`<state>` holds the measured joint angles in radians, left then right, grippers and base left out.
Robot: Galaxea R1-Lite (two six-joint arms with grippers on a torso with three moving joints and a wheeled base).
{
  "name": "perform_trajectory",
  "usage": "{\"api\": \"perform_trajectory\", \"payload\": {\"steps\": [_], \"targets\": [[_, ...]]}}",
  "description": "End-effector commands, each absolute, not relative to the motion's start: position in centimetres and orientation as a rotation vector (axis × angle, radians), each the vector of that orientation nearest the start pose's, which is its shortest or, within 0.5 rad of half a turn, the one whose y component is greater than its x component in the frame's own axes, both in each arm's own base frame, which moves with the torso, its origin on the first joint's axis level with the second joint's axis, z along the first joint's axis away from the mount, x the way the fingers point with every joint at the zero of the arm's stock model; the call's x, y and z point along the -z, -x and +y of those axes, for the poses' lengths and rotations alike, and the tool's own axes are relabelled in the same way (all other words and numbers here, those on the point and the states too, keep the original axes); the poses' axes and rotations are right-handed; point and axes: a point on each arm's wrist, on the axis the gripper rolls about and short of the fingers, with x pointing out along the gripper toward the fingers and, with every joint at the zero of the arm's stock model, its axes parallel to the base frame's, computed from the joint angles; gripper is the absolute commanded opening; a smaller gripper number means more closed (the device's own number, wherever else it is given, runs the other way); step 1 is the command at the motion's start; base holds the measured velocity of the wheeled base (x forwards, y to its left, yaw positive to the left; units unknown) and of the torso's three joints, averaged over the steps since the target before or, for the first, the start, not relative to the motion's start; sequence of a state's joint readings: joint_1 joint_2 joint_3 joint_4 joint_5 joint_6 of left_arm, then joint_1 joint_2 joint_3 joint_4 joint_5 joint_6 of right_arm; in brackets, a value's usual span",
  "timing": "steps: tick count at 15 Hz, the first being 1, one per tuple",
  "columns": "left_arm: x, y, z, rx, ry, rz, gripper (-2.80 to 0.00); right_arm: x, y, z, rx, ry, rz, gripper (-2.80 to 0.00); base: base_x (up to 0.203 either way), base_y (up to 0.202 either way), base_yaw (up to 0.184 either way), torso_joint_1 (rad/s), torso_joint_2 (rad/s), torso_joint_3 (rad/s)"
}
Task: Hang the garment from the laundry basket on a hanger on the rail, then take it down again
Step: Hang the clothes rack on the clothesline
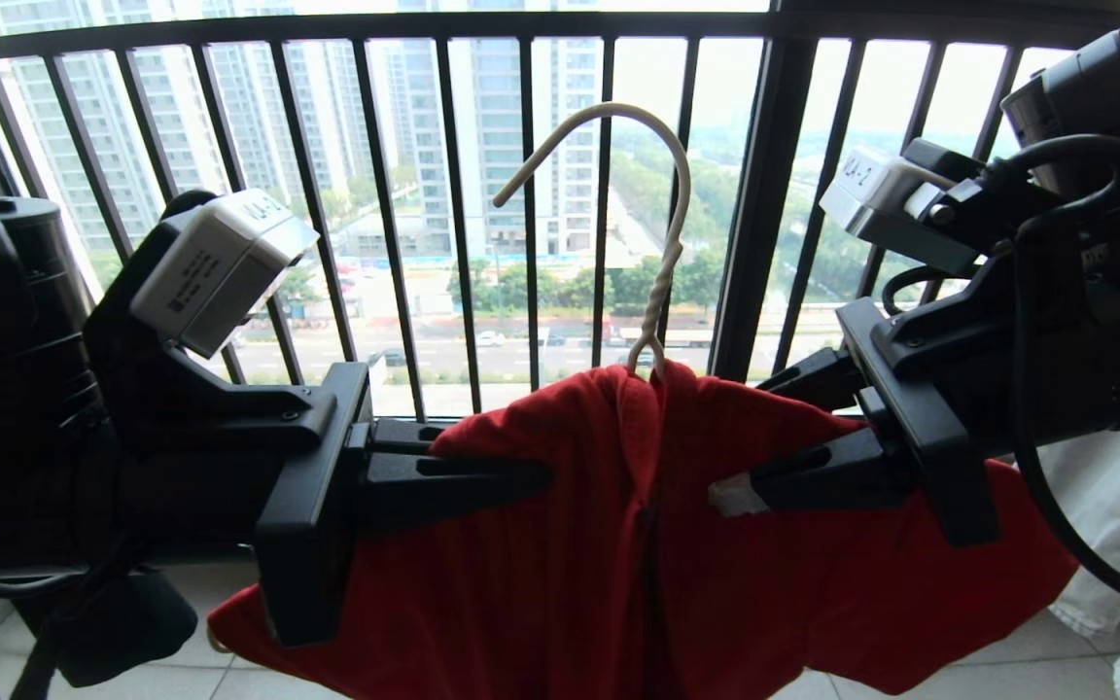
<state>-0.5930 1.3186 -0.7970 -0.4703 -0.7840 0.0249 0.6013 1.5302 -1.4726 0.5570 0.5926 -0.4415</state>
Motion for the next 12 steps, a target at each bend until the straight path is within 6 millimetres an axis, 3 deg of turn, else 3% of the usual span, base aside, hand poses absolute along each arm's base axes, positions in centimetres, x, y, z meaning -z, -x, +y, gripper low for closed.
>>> {"api": "perform_trajectory", "payload": {"steps": [1, 10, 11, 12], "targets": [[-26.49, -16.52, -13.03, 1.379, -0.016, 0.031, -2.80, -30.61, -19.61, 15.17, -1.289, 0.377, 0.396, -2.80, 0.000, 0.000, 0.000, 0.000, 0.00, 0.000], [-26.47, -16.76, -13.15, 1.375, -0.016, 0.028, -2.80, -30.94, -19.06, 14.90, -1.286, 0.359, 0.395, -2.80, 0.000, 0.000, 0.000, 0.000, 0.00, 0.000], [-26.50, -16.72, -13.12, 1.375, -0.016, 0.026, 0.00, -30.97, -19.04, 14.89, -1.286, 0.359, 0.393, -2.80, 0.000, 0.000, 0.000, 0.000, 0.00, 0.000], [-26.53, -16.71, -13.07, 1.373, -0.017, 0.024, 0.00, -31.05, -18.94, 14.84, -1.286, 0.359, 0.389, -2.80, 0.000, 0.000, 0.000, 0.000, 0.00, 0.000]]}}
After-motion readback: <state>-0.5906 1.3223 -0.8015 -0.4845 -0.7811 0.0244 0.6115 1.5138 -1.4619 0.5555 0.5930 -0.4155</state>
